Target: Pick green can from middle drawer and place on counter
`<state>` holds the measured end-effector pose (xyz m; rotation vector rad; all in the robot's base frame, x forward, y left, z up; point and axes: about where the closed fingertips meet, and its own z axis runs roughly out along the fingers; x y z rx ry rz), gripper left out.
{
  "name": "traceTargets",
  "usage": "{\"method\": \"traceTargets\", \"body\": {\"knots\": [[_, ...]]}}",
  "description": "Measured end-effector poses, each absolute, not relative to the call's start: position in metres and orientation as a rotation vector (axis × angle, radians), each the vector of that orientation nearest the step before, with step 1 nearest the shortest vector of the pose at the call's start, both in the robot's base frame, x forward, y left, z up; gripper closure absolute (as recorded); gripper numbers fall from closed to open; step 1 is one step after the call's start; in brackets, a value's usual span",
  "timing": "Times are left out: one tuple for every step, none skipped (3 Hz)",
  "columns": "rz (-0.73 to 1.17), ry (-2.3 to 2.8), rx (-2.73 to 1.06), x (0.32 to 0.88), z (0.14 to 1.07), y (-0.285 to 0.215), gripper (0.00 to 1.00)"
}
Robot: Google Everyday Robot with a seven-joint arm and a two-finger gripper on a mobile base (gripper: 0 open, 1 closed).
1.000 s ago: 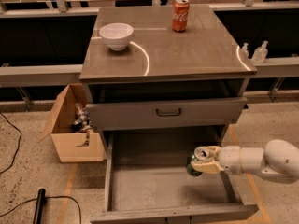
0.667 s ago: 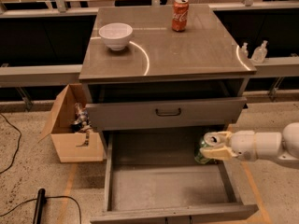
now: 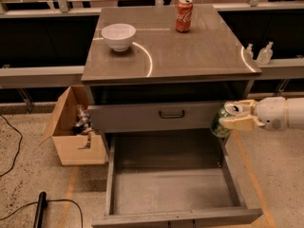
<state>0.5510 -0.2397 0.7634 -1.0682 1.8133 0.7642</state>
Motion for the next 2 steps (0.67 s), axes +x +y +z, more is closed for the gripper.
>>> {"method": "traceTargets", "body": {"knots": [[0.757,1.782,-1.078,0.568,0.813,-0.251,1.00],[0.729,1.772,-1.108,0.579,0.863,-0.263,1.00]]}}
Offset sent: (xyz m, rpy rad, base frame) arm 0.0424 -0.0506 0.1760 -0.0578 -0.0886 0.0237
